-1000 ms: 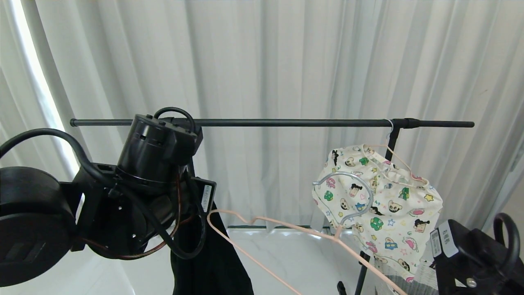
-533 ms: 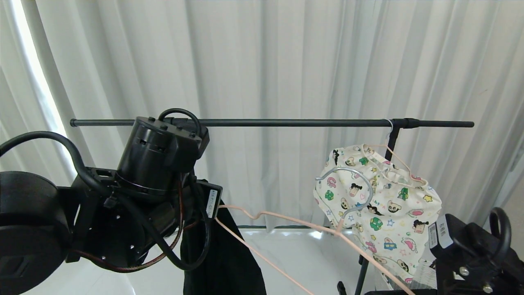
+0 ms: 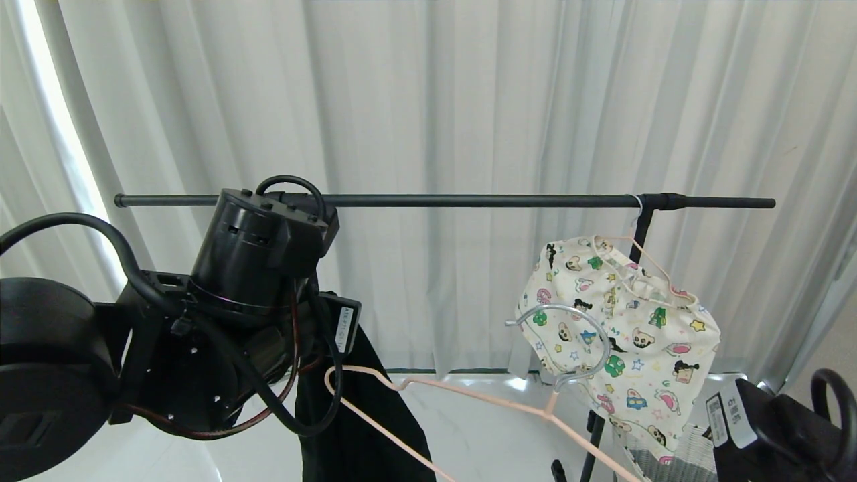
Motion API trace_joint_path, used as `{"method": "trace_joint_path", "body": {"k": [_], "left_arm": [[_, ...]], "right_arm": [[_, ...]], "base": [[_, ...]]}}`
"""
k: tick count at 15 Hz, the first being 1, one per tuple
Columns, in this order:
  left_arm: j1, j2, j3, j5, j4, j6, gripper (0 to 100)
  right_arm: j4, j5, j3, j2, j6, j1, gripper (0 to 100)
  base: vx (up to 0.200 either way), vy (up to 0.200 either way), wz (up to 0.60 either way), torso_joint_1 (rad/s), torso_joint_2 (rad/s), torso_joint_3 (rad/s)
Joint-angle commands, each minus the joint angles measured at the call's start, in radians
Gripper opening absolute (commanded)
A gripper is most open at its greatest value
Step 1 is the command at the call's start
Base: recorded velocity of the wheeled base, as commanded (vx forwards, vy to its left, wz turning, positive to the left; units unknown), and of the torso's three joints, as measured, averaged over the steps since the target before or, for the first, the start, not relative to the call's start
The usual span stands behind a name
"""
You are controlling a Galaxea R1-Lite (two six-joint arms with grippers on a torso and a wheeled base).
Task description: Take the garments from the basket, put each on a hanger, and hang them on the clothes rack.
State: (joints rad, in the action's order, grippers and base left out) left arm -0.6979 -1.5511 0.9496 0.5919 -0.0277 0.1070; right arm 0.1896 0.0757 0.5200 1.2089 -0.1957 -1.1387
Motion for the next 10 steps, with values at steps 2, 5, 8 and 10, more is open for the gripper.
{"method": "trace_joint_path", "body": {"k": [2,5,8,10], "left_arm": [[-0.009,0.016,-0.020,-0.004,-0.001,-0.003,0],[-0.042,0.020,-0.038,-0.004,-0.001,-0.003,0],[-0.066,0.019,-0.040,-0.011,-0.001,-0.004,0],[-0.078,0.023,-0.041,-0.011,-0.001,-0.004,0]], "right_arm": [[0.008,-0.001,0.006,0.008,0.006,0.065,0],[0.013,0.006,0.018,0.006,0.006,0.077,0],[0.008,0.050,0.017,-0.011,0.006,0.010,0],[0.011,0.044,0.017,0.003,0.007,0.011,0]], "base": [[0.000,0.000,0.00,0.000,0.00,0.000],[0.000,0.000,0.00,0.000,0.00,0.000],[0.000,0.000,0.00,0.000,0.00,0.000],[0.000,0.000,0.00,0.000,0.00,0.000]]}}
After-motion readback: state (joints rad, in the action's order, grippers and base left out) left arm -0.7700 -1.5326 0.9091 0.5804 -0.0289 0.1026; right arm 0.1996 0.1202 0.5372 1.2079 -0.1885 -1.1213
